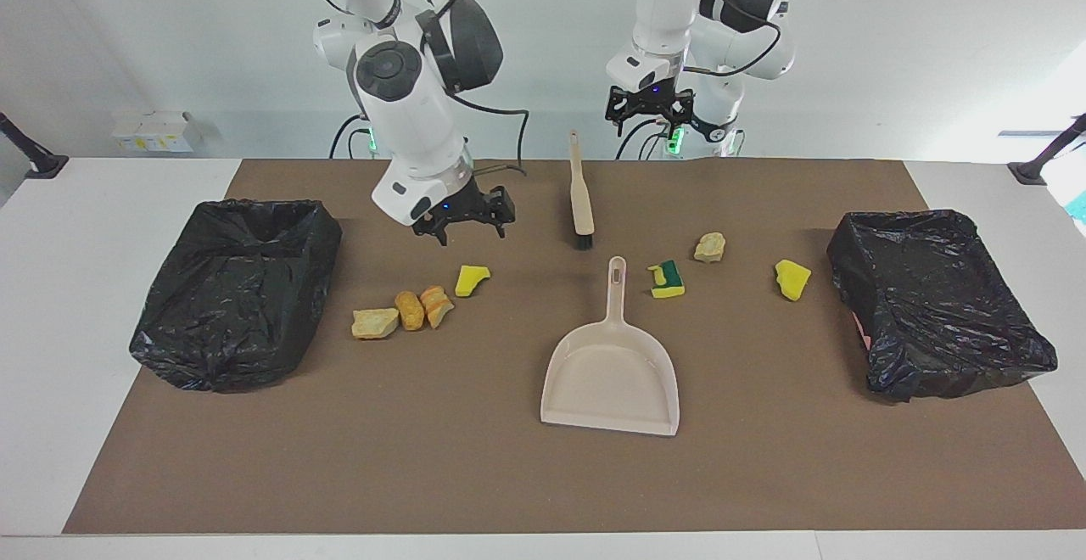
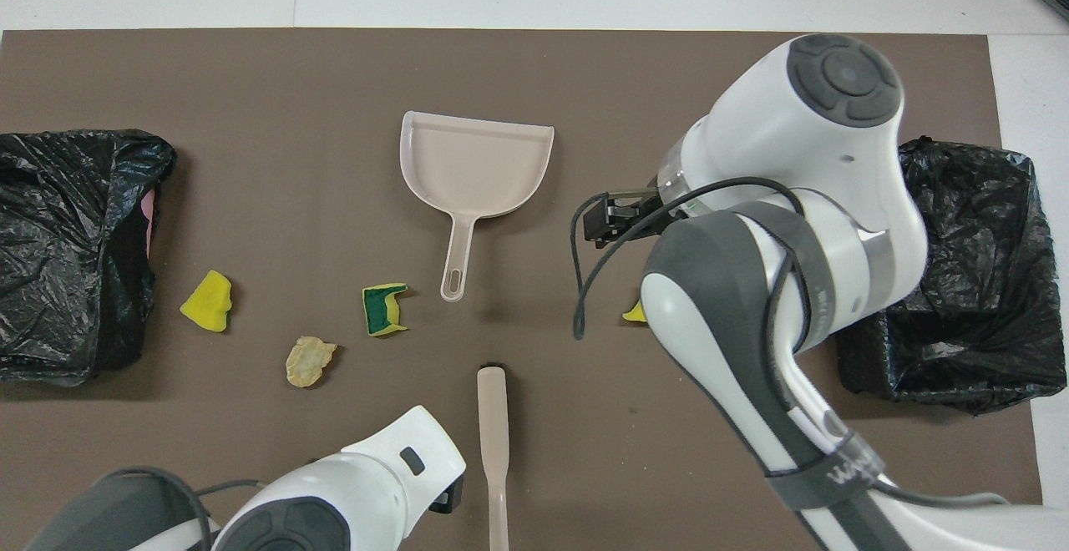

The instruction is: Sweep and dump trash in bin

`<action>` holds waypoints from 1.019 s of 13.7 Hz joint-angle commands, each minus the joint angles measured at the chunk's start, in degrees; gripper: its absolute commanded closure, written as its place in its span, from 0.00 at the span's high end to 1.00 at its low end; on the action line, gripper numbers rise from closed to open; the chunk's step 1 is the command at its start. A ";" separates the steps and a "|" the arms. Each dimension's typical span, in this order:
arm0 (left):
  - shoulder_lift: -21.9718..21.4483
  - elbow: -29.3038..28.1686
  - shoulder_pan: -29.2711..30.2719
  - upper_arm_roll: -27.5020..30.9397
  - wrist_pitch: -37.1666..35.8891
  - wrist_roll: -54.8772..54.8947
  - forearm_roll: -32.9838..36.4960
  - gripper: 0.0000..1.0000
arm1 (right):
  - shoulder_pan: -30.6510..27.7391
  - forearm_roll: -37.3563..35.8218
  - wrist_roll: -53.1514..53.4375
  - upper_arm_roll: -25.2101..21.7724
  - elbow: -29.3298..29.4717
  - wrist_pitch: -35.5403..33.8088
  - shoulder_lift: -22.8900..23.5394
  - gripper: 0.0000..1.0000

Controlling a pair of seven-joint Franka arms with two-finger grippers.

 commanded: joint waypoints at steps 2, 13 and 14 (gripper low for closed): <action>-1.75 -5.85 -4.94 1.01 4.84 -2.58 -0.84 1.00 | 5.50 1.09 10.18 -0.18 2.64 7.10 4.91 1.00; 7.92 -13.41 -17.95 1.01 24.00 -18.14 -1.55 1.00 | 14.48 -0.92 21.45 -0.45 11.09 19.70 19.69 1.00; 8.19 -13.24 -17.95 1.01 24.36 -18.23 -1.81 1.00 | 14.48 -2.06 21.37 -0.27 10.82 19.35 19.69 0.99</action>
